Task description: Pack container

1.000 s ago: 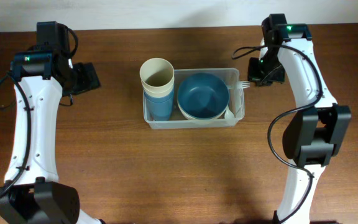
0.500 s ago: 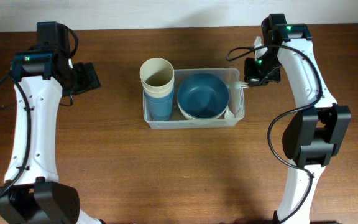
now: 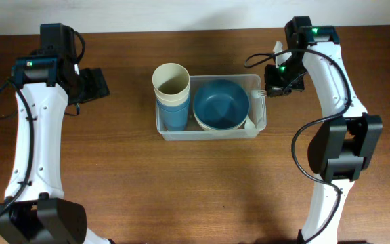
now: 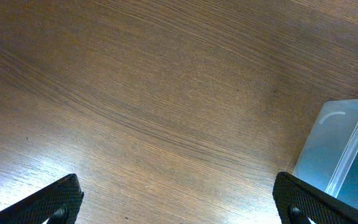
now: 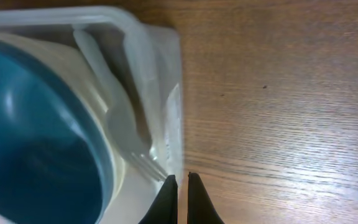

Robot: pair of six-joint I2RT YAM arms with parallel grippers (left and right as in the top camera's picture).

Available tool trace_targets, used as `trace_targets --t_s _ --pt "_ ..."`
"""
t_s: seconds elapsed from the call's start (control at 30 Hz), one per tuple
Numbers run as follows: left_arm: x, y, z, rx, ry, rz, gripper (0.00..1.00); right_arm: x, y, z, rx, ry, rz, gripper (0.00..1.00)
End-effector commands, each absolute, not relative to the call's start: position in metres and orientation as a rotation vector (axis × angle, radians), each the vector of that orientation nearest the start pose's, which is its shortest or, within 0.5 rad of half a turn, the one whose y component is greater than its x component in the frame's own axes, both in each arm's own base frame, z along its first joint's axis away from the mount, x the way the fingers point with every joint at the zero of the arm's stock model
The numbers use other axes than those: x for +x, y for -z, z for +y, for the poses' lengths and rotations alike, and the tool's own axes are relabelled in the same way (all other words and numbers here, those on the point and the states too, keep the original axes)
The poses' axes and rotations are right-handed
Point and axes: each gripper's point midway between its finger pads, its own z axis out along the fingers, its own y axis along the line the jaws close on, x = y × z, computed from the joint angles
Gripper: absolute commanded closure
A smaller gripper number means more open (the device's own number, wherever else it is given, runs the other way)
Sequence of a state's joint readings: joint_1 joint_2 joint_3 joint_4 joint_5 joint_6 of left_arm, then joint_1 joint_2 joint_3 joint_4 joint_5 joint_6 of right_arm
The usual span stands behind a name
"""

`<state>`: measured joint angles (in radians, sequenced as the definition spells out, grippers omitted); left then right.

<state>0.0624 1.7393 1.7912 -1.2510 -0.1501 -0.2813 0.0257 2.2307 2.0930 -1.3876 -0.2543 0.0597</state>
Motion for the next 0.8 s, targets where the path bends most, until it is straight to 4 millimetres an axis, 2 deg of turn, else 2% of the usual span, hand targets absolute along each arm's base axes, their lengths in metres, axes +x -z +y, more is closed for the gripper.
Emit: trace_targets --t_s 0.0,0.33,0.57,0.67,0.77 --pt "0.391 -0.217 0.053 -0.53 -0.154 2.705 0.0 0.438 -0.129 0.071 -0.053 -0.542 3.032 0.96" --pt "0.391 -0.217 0.053 -0.53 -0.154 2.705 0.0 0.43 -0.144 0.071 -0.054 -0.545 3.027 0.96" --pt "0.391 -0.217 0.053 -0.53 -0.154 2.705 0.0 0.441 -0.155 0.07 -0.042 -0.526 2.978 0.96" --pt "0.391 -0.217 0.053 -0.53 -0.154 2.705 0.0 0.449 -0.155 0.065 0.018 -0.48 2.961 0.96" --pt "0.391 -0.217 0.053 -0.53 -0.154 2.705 0.0 0.454 -0.155 0.068 0.004 -0.477 2.941 0.96"
